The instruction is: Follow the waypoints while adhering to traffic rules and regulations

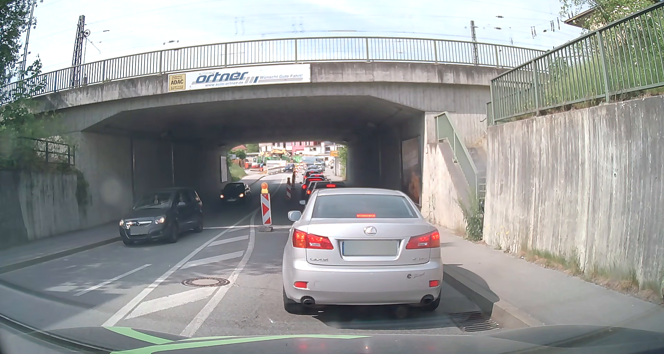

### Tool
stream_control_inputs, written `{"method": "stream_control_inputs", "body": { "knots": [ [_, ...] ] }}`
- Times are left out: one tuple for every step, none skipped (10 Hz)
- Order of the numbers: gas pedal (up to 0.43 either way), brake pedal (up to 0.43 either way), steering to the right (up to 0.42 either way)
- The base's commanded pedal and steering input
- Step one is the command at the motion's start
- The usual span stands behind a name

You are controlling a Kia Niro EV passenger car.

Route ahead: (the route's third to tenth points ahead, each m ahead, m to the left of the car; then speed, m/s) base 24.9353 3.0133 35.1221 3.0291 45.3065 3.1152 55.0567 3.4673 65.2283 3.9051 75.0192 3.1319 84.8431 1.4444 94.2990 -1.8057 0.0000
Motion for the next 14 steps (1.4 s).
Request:
{"method": "stream_control_inputs", "body": {
  "knots": [
    [0.000,0.335,-0.003],
    [0.000,0.329,-0.003],
    [0.000,0.335,-0.003],
    [0.000,0.335,-0.003],
    [0.000,0.329,-0.003],
    [0.000,0.329,-0.003],
    [0.000,0.335,-0.003],
    [0.000,0.335,-0.003],
    [0.000,0.335,-0.003],
    [0.000,0.335,-0.003],
    [0.000,0.335,-0.003],
    [0.000,0.335,-0.003],
    [0.000,0.335,-0.003],
    [0.000,0.335,-0.003]
  ]
}}
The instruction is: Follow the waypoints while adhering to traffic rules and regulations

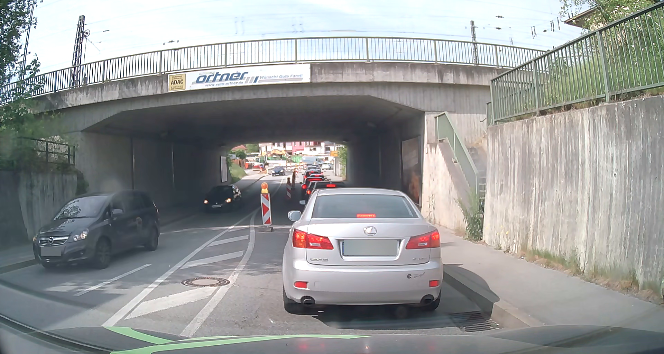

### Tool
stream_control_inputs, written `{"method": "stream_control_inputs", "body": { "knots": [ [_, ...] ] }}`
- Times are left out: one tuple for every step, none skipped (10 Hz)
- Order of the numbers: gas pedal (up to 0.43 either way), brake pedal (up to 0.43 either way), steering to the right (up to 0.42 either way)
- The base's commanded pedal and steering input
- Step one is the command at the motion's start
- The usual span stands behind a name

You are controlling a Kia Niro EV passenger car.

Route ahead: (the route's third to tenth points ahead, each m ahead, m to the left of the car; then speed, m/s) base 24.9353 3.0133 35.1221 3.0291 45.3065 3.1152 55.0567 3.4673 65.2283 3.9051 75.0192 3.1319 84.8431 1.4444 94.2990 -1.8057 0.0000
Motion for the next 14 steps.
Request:
{"method": "stream_control_inputs", "body": {
  "knots": [
    [0.000,0.335,-0.003],
    [0.000,0.335,-0.003],
    [0.000,0.329,-0.003],
    [0.000,0.335,-0.003],
    [0.000,0.335,-0.003],
    [0.000,0.335,-0.003],
    [0.000,0.335,-0.003],
    [0.000,0.335,-0.003],
    [0.000,0.335,-0.003],
    [0.000,0.335,-0.003],
    [0.000,0.335,-0.003],
    [0.000,0.335,-0.003],
    [0.000,0.335,-0.003],
    [0.000,0.335,-0.003]
  ]
}}
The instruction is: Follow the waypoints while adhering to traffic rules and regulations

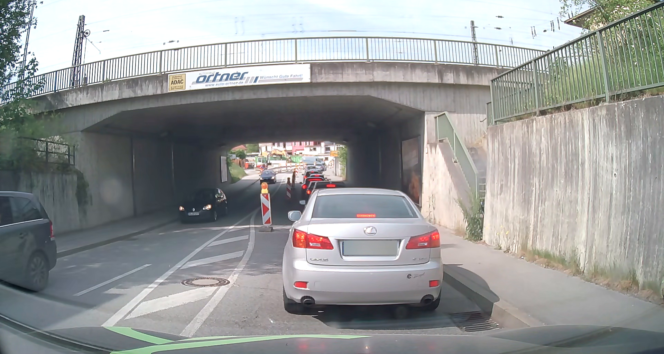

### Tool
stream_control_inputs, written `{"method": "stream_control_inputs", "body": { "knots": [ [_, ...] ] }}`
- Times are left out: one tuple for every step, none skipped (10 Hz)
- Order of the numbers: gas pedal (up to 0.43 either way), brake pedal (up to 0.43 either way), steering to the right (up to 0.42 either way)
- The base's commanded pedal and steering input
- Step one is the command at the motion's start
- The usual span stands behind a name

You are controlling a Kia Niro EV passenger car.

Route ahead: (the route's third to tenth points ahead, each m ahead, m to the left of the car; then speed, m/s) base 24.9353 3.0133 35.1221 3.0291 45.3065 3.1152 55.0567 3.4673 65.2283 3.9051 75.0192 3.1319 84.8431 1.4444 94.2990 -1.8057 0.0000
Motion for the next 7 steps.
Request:
{"method": "stream_control_inputs", "body": {
  "knots": [
    [0.000,0.335,-0.003],
    [0.000,0.335,-0.003],
    [0.000,0.335,-0.003],
    [0.000,0.335,-0.003],
    [0.000,0.335,-0.003],
    [0.000,0.335,-0.003],
    [0.000,0.341,-0.003]
  ]
}}
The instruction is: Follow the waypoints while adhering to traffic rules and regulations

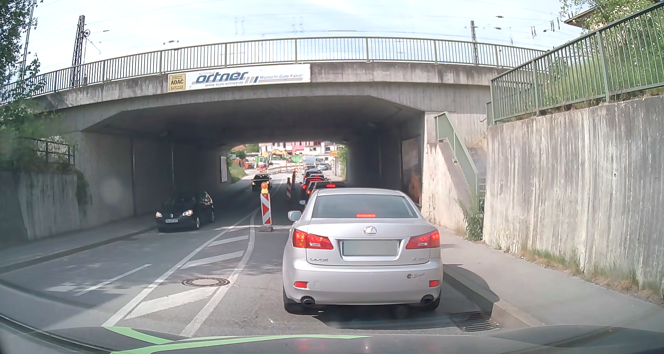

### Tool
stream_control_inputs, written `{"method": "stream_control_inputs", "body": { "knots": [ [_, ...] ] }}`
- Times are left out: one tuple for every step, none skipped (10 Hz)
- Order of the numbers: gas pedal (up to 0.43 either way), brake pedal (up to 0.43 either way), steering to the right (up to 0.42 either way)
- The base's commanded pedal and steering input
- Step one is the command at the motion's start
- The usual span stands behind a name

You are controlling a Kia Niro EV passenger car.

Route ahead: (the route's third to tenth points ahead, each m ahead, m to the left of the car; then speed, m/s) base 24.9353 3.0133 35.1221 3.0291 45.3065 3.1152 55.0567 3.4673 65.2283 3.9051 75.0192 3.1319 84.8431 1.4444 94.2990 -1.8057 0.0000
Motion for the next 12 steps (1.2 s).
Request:
{"method": "stream_control_inputs", "body": {
  "knots": [
    [0.000,0.341,-0.003],
    [0.000,0.341,-0.003],
    [0.000,0.335,-0.003],
    [0.000,0.335,-0.003],
    [0.000,0.335,-0.003],
    [0.000,0.335,-0.003],
    [0.000,0.341,-0.004],
    [0.000,0.341,-0.003],
    [0.000,0.341,-0.004],
    [0.000,0.335,-0.003],
    [0.000,0.341,-0.004],
    [0.000,0.341,-0.003]
  ]
}}
